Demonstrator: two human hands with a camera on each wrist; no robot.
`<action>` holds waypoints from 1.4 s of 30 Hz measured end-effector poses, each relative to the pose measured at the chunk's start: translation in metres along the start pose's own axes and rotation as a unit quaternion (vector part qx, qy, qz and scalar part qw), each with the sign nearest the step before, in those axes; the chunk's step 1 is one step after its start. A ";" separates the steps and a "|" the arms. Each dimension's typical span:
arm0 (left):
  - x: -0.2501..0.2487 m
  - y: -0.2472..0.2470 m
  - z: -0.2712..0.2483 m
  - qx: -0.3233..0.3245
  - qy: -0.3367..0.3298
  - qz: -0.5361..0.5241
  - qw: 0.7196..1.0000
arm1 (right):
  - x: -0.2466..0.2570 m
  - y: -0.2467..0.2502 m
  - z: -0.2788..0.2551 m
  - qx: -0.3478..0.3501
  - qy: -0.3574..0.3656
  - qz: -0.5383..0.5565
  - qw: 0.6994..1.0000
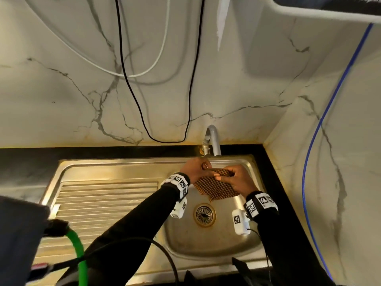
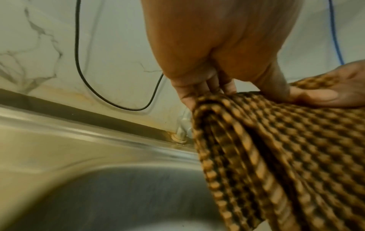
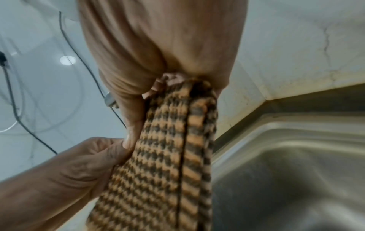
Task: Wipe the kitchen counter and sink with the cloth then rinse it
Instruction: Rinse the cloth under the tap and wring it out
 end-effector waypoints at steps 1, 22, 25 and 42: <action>0.000 0.003 0.009 0.015 0.012 0.005 1.000 | -0.003 -0.001 0.001 -0.016 -0.004 -0.012 1.000; 0.043 0.003 0.114 -0.001 0.048 0.113 0.992 | 0.006 -0.029 0.008 -0.117 -0.165 0.186 0.962; 0.059 -0.001 0.111 -0.004 0.106 0.077 0.991 | 0.011 -0.039 0.017 -0.121 -0.175 0.179 0.961; 0.071 0.004 0.008 -0.013 0.286 -0.429 0.857 | 0.023 -0.047 0.032 -0.164 -0.102 0.122 0.974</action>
Point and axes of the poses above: each hand's wrist, its own z-axis towards the middle knuckle, its own y-axis out of the back of the hand, x = y × z, the point moved 2 cm from there along z, towards the middle knuckle, and after that the axes turned 14 degrees about -x, right-handed, at the moved point
